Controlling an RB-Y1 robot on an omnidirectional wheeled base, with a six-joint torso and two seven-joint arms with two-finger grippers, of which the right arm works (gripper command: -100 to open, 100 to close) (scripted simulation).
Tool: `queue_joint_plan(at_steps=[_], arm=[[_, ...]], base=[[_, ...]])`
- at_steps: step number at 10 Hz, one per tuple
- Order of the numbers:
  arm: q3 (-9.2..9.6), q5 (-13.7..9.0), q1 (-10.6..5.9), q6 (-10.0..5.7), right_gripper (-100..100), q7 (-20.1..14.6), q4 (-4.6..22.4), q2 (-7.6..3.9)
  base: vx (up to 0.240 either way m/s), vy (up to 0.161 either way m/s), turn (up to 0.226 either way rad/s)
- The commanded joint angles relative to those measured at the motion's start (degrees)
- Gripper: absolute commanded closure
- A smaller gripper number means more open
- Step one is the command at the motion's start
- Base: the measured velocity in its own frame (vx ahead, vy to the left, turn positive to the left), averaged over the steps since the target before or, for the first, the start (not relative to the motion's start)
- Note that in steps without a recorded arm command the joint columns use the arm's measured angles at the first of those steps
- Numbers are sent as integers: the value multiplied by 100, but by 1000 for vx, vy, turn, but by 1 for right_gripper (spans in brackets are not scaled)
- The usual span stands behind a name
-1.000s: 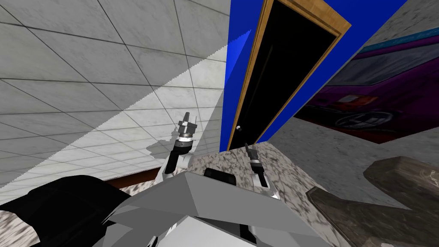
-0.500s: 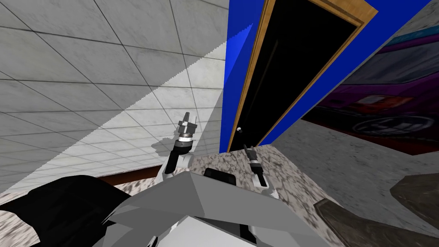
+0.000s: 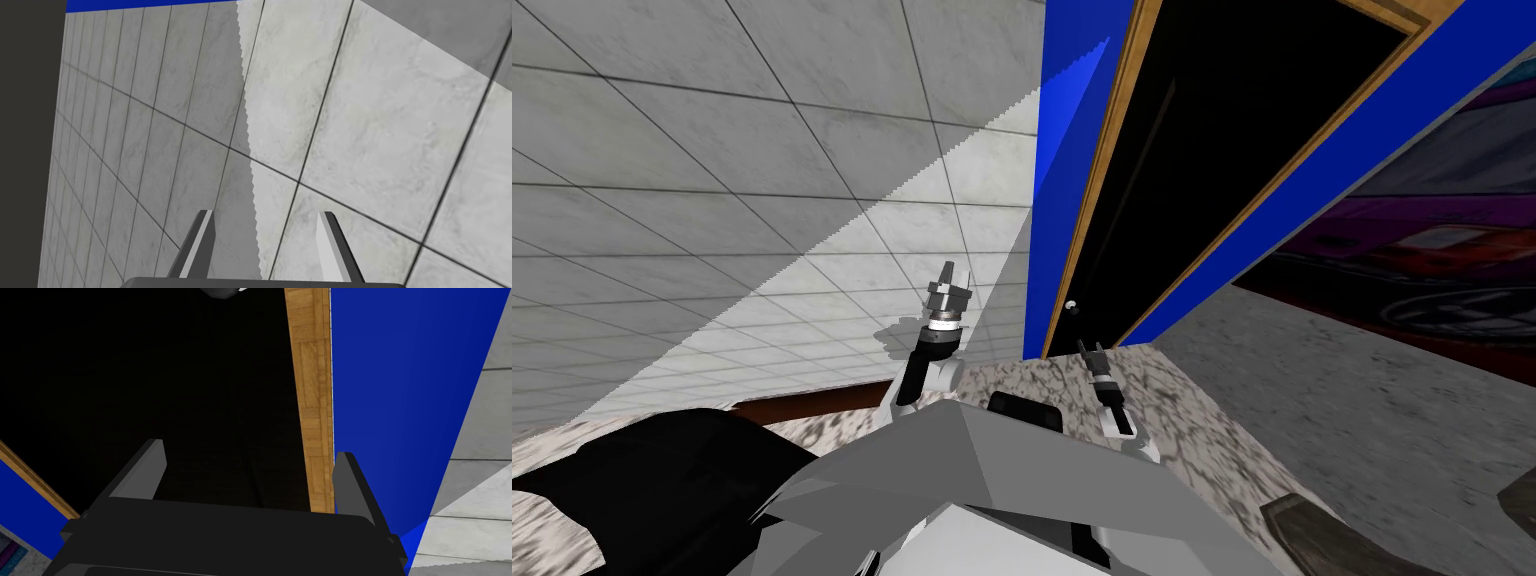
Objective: Pull the door open
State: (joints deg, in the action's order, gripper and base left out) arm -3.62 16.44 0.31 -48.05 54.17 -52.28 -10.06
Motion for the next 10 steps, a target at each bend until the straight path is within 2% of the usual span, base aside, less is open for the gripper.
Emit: queue_joint_plan(at_steps=[1, 10], arm=[[2, 38, -74, -35, -100, 146, 179, -25], [-5, 193, -440, -286, -100, 798, 1104, -99]], base=[[71, -83, 83], [60, -66, 70]])
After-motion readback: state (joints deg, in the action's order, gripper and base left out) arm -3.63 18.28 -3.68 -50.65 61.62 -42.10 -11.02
